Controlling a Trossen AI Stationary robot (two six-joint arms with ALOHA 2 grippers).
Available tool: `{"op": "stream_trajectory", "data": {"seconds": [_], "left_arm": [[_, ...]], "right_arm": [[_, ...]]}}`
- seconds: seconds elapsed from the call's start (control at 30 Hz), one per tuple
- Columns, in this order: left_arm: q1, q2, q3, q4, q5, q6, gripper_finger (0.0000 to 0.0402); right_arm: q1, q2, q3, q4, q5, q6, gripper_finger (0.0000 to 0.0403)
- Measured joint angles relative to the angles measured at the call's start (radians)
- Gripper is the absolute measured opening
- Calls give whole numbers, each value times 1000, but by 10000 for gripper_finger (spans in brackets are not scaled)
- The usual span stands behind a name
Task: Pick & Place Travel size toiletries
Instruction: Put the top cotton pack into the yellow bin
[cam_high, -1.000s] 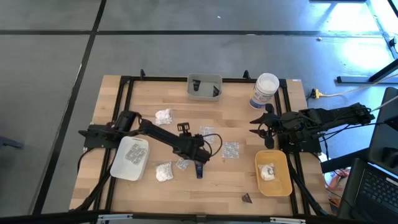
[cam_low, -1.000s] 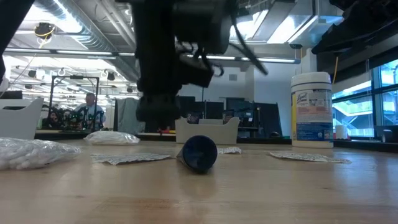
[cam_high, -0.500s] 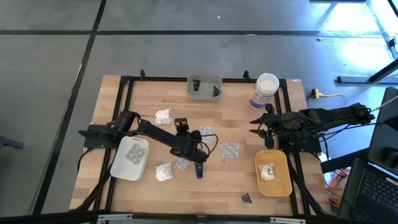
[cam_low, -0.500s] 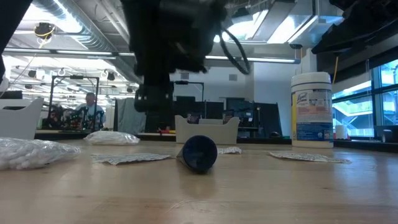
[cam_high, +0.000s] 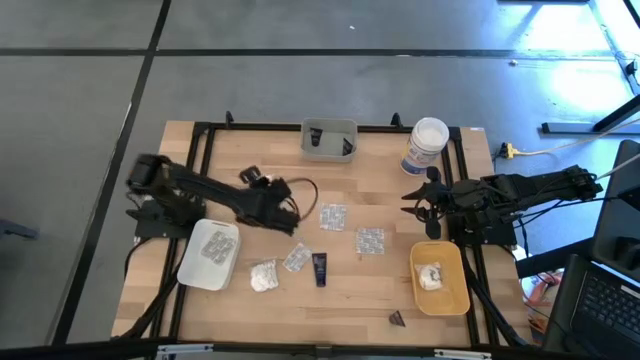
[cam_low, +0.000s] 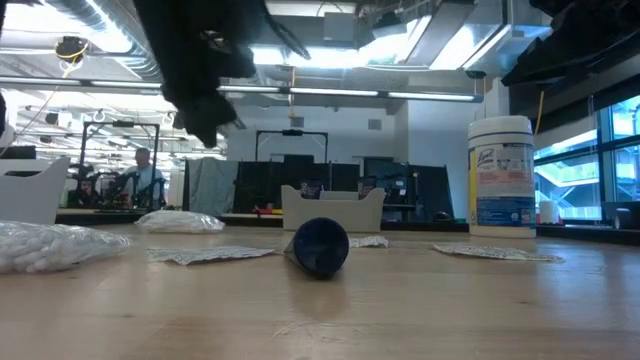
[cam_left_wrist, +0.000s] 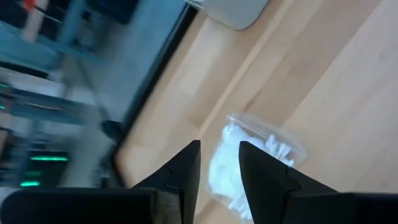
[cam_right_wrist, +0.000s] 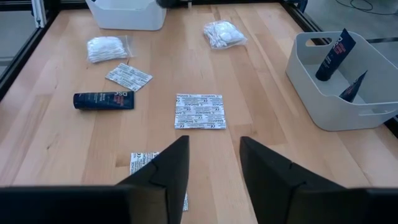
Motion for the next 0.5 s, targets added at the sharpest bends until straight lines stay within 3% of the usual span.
{"op": "stream_trajectory", "data": {"seconds": [0.27, 0.5], "left_arm": [[105, -325, -258, 365, 164, 134, 119], [234, -497, -387, 543, 379, 222, 169]], "right_arm": [[0, 0, 0, 0, 0, 0, 134], [0, 0, 0, 0, 0, 0, 127]]}}
